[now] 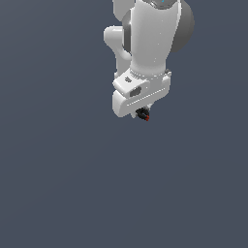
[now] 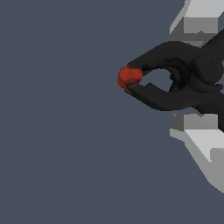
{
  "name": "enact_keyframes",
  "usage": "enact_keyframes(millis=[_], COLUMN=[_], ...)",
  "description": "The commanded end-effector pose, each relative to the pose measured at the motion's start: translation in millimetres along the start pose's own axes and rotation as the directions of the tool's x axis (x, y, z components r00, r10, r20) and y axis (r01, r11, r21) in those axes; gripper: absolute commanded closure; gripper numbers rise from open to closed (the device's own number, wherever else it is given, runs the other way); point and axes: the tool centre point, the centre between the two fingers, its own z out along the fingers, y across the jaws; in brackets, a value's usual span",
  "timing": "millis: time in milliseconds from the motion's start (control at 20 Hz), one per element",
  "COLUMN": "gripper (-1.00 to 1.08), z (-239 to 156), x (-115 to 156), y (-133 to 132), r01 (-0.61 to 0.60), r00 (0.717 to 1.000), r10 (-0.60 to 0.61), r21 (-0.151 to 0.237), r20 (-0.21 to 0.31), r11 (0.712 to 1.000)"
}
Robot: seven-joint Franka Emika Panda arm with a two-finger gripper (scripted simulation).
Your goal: Pick up the object and move it to a goal position.
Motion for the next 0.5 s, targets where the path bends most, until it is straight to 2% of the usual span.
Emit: enact_keyframes(millis=[0, 450], gripper=[1.08, 1.08], z=[-29, -104], x=[0, 3], y=[-7, -25], r01=[0.0, -0.001], r00=[1.0, 1.0], r10=[0.0, 0.001], r21=[0.001, 0.001], r20=[0.001, 0.0], r11=[1.0, 1.0])
